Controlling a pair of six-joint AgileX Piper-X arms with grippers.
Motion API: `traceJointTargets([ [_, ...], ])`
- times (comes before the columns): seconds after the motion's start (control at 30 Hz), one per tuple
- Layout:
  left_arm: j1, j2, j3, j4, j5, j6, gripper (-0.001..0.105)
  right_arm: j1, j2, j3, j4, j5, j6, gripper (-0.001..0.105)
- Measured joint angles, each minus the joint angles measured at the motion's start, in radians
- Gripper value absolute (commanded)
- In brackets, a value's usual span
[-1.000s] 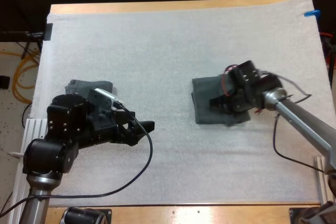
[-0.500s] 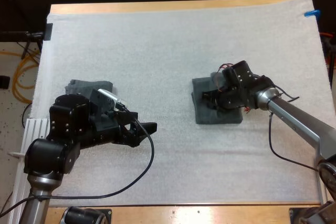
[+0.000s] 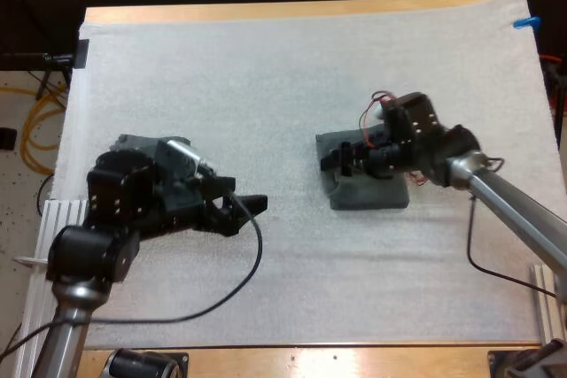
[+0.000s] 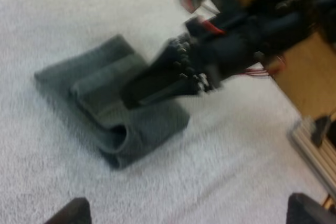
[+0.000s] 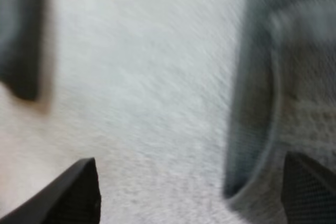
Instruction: Pick towel from pile fold and stack
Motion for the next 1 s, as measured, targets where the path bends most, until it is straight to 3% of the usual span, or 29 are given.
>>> traceJointTargets([
  [0.23,-0.004,0.153,0.000,-0.086,0.000,-0.085,0.071,0.000,-0.233,0.000,0.100,0.126,-0.115,0.070],
  [0.4,-0.063,0.284,0.000,-0.175,-0.044,-0.146,0.071,0.000,-0.389,0.000,0.218,0.239,-0.226,0.070],
  [0.5,-0.121,0.378,0.000,-0.260,-0.116,-0.197,0.071,0.000,-0.461,0.000,0.294,0.295,-0.237,0.070],
  [0.6,-0.161,0.482,0.000,-0.365,-0.136,-0.274,0.071,0.000,-0.524,0.000,0.369,0.327,-0.242,0.070],
  [0.83,-0.208,0.726,0.000,-0.552,-0.108,-0.441,0.071,0.000,-0.645,0.000,0.512,0.381,-0.241,0.070],
  [1.0,-0.219,0.845,-0.010,-0.613,-0.071,-0.532,0.071,0.000,-0.705,0.000,0.540,0.400,-0.228,0.070],
])
